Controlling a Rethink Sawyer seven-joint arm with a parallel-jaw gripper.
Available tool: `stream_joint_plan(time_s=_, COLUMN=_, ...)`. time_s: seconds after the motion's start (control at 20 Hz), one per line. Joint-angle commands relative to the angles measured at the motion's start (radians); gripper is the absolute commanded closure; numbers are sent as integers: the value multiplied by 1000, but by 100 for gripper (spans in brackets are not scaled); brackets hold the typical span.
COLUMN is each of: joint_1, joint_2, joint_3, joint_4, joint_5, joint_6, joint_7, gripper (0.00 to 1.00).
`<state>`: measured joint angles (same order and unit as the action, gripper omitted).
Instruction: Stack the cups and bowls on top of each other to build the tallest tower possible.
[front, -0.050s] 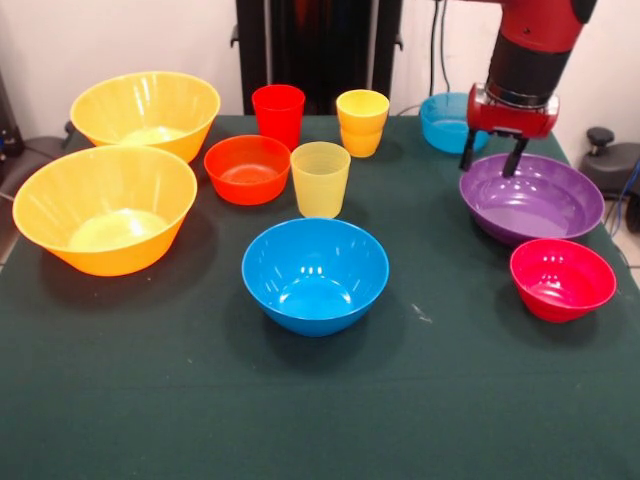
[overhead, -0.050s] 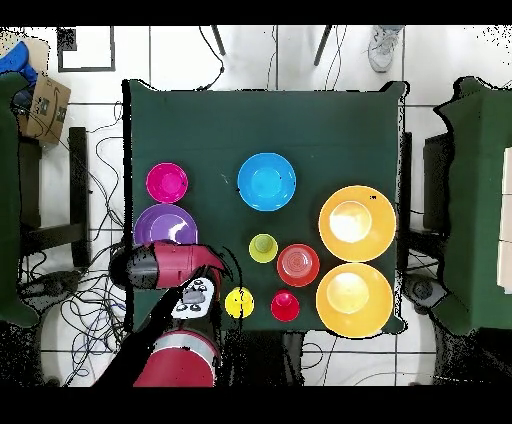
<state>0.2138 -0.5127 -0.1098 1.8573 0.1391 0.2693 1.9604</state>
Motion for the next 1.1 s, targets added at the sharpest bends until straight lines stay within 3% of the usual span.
stream_joint_plan(time_s=0.05, joint_1=-8, joint_2=22, joint_3=114, joint_4=-39, joint_5=40, joint_6=-124, joint_7=188, gripper=0)
stream_joint_plan(time_s=0.45, joint_1=-3, joint_2=35, joint_3=94, joint_4=-39, joint_5=32, joint_6=-169, joint_7=176, gripper=0)
stream_joint_plan(time_s=1.1, joint_1=19, joint_2=13, joint_3=47, joint_4=-67, joint_5=34, joint_6=-68, joint_7=146, gripper=0)
